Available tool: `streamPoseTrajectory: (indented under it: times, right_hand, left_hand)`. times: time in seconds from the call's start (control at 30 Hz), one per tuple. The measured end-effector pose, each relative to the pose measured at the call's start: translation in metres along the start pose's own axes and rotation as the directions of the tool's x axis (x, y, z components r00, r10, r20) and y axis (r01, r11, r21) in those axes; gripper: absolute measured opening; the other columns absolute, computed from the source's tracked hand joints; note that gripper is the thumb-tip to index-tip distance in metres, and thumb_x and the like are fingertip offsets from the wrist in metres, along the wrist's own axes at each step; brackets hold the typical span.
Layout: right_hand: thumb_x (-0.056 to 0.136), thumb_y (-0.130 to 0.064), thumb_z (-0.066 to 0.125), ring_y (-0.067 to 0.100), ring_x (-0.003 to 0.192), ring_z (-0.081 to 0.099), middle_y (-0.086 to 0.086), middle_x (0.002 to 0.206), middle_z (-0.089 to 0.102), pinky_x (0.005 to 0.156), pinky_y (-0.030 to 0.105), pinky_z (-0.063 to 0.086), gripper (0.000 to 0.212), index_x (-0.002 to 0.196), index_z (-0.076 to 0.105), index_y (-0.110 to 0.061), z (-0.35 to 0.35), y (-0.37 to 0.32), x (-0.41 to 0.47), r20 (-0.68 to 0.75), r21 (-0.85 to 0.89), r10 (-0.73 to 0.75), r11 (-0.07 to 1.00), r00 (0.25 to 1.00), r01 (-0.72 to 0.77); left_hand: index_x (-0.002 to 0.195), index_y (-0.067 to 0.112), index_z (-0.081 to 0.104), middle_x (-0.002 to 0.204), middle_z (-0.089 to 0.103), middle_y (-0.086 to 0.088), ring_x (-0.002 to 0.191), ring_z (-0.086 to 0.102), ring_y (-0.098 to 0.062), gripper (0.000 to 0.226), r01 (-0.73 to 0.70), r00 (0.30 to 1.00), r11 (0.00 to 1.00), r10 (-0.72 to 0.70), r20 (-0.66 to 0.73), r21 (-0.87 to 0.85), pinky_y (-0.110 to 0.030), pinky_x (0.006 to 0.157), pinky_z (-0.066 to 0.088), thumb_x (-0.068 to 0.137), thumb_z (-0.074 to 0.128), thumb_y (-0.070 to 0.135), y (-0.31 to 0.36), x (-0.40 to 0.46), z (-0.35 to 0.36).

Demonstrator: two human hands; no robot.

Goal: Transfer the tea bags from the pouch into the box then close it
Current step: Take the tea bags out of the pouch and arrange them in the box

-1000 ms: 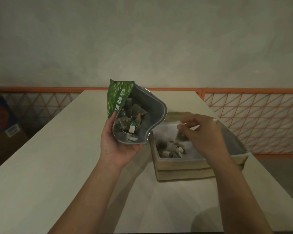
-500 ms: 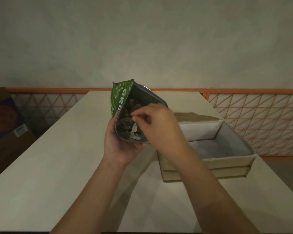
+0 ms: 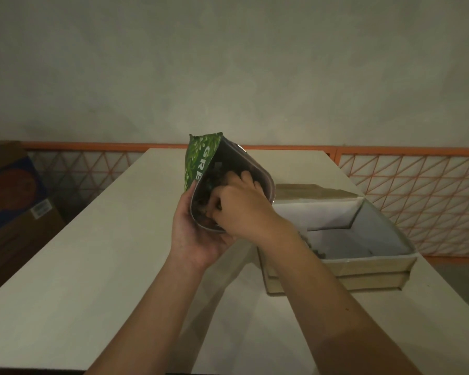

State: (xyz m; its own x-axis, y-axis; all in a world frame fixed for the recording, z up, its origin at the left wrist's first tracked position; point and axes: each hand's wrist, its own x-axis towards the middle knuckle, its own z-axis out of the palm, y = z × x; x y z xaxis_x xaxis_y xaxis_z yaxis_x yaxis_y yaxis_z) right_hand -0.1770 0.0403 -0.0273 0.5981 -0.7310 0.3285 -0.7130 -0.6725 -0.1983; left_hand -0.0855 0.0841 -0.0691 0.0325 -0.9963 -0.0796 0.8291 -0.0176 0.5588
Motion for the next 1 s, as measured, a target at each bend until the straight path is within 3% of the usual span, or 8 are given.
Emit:
streamPoseTrajectory:
  times: [0.1, 0.23, 0.4, 0.53, 0.7, 0.83, 0.93, 1.0]
  right_hand:
    - [0.091, -0.03, 0.06, 0.02, 0.108, 0.045, 0.0, 0.112, 0.057, 0.092, 0.035, 0.041, 0.005, 0.091, 0.06, -0.025, -0.009, 0.002, -0.008, 0.007, 0.192, -0.033, 0.981, 0.999, 0.031]
    - [0.092, -0.017, 0.062, 0.008, 0.071, 0.058, -0.007, 0.08, 0.06, 0.061, 0.023, 0.043, 0.016, 0.087, 0.048, -0.023, -0.024, 0.009, -0.021, -0.15, 0.452, 0.002, 0.89, 0.989, 0.067]
    - [0.089, -0.008, 0.068, -0.009, 0.077, 0.059, -0.013, 0.091, 0.063, 0.062, 0.011, 0.047, 0.026, 0.105, 0.054, -0.022, -0.051, 0.027, -0.037, -0.349, 0.656, 0.157, 0.745, 0.924, 0.121]
    - [0.083, -0.013, 0.075, -0.001, 0.074, 0.06, -0.006, 0.085, 0.069, 0.063, 0.01, 0.042, 0.032, 0.109, 0.062, -0.025, -0.062, 0.051, -0.047, -0.44, 0.702, 0.271, 0.699, 0.856, 0.139]
    - [0.086, -0.018, 0.073, 0.011, 0.074, 0.061, -0.003, 0.086, 0.068, 0.063, 0.023, 0.047, 0.018, 0.1, 0.067, -0.027, -0.052, 0.085, -0.054, -0.384, 0.766, 0.425, 0.642, 0.82, 0.026]
    - [0.089, -0.014, 0.068, 0.004, 0.082, 0.061, -0.007, 0.091, 0.068, 0.075, 0.03, 0.056, 0.01, 0.097, 0.067, -0.02, -0.042, 0.103, -0.057, -0.305, 0.691, 0.46, 0.709, 0.834, -0.138]
    - [0.089, -0.017, 0.069, 0.011, 0.094, 0.062, -0.006, 0.103, 0.066, 0.077, 0.02, 0.051, 0.019, 0.108, 0.067, -0.017, -0.034, 0.11, -0.057, -0.128, 0.613, 0.462, 0.733, 0.877, -0.296]
    - [0.088, -0.024, 0.07, 0.011, 0.098, 0.059, -0.007, 0.115, 0.061, 0.08, 0.025, 0.052, 0.035, 0.121, 0.064, -0.018, -0.029, 0.11, -0.058, -0.037, 0.559, 0.45, 0.749, 0.892, -0.355]
  left_hand:
    - [0.1, 0.014, 0.081, 0.115, 0.073, -0.01, 0.099, 0.073, -0.026, 0.051, -0.015, 1.0, 1.0, 0.015, 0.0, 0.008, -0.035, 0.085, 0.056, 0.088, 0.051, 0.053, 0.001, 0.001, 0.0]
    - [0.098, 0.013, 0.082, 0.113, 0.073, -0.011, 0.098, 0.07, -0.026, 0.05, -0.036, 0.999, 0.999, 0.036, 0.021, 0.015, -0.036, 0.088, 0.052, 0.079, 0.057, 0.052, 0.0, 0.002, 0.005]
    - [0.108, 0.013, 0.078, 0.12, 0.069, -0.012, 0.1, 0.067, -0.028, 0.053, -0.003, 0.995, 1.0, 0.004, 0.099, -0.013, -0.035, 0.076, 0.059, 0.08, 0.06, 0.054, -0.001, 0.002, 0.008]
    - [0.116, 0.015, 0.075, 0.131, 0.064, -0.012, 0.106, 0.065, -0.03, 0.056, 0.009, 0.991, 0.999, -0.004, 0.132, -0.037, -0.036, 0.073, 0.059, 0.076, 0.065, 0.052, 0.0, 0.002, 0.007]
    - [0.112, 0.016, 0.077, 0.131, 0.064, -0.011, 0.109, 0.064, -0.031, 0.051, 0.005, 0.992, 0.998, 0.003, 0.124, -0.061, -0.036, 0.072, 0.059, 0.078, 0.063, 0.051, -0.002, 0.002, 0.006]
    - [0.11, 0.016, 0.078, 0.127, 0.067, -0.011, 0.105, 0.066, -0.03, 0.05, 0.006, 0.992, 0.999, 0.0, 0.123, -0.05, -0.035, 0.071, 0.06, 0.078, 0.062, 0.051, -0.004, 0.001, 0.007]
    - [0.109, 0.016, 0.079, 0.125, 0.068, -0.011, 0.104, 0.067, -0.03, 0.049, 0.006, 0.991, 0.999, 0.001, 0.131, -0.047, -0.035, 0.071, 0.06, 0.079, 0.06, 0.051, -0.005, 0.0, 0.007]
    - [0.112, 0.016, 0.078, 0.127, 0.067, -0.011, 0.106, 0.066, -0.03, 0.051, 0.007, 0.991, 0.999, 0.0, 0.136, -0.05, -0.035, 0.073, 0.06, 0.079, 0.061, 0.052, -0.005, 0.0, 0.006]
